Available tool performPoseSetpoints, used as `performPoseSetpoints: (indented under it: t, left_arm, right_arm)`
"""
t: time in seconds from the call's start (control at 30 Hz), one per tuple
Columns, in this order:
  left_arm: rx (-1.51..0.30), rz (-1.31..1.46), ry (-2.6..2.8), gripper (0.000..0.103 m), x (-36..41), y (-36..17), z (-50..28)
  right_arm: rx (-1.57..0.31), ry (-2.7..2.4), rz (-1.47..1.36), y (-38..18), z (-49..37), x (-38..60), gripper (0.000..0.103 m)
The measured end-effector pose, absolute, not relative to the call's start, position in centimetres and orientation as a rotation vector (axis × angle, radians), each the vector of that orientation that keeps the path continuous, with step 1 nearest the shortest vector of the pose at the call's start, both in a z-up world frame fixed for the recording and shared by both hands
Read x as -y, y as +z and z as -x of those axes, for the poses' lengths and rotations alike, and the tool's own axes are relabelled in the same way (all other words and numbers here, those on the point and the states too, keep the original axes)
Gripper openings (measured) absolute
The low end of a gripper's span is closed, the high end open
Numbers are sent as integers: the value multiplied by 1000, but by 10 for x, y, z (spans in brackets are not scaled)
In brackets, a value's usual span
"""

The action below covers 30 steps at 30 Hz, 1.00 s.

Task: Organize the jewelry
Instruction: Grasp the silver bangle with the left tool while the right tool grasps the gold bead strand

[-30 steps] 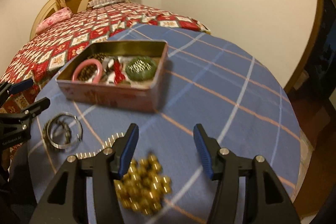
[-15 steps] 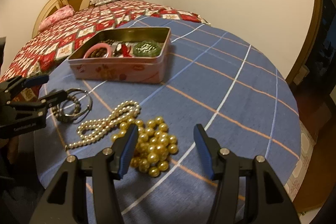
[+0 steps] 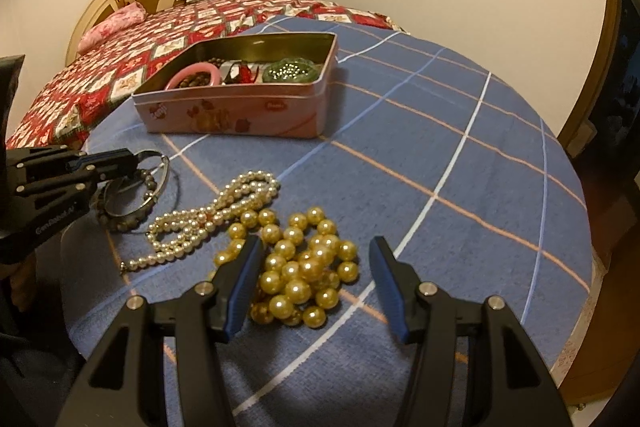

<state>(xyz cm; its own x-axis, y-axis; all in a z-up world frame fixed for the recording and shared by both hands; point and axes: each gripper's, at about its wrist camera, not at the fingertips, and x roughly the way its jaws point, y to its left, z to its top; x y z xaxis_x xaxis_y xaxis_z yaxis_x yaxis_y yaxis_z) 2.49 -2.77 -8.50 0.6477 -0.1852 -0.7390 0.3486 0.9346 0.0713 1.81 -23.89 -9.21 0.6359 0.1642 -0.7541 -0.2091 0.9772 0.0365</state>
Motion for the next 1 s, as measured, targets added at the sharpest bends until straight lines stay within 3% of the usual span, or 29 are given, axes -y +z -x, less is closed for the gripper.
performPoseSetpoints:
  t: [0.13, 0.17, 0.3, 0.53, 0.67, 1.0]
  left_arm:
    - [-778, -200, -297, 2, 23, -73, -22]
    - [-766, -199, -294, 2, 23, -69, -21]
    - [-727, -208, -286, 2, 23, -57, -17]
    - [-694, -206, -272, 2, 21, -49, -14]
    - [-683, -194, -263, 2, 17, -44, -16]
    - [-679, -180, -266, 2, 14, -40, -16]
  right_arm:
    - [-857, 235, 71, -93, -17, 235, 41]
    - [-862, 248, 69, -94, -17, 235, 33]
    - [-863, 268, 67, -94, -17, 235, 24]
    - [-854, 284, 46, -91, -15, 236, 23]
    - [-824, 282, 37, -81, -13, 237, 13]
    - [-792, 280, 35, -70, -13, 238, 13]
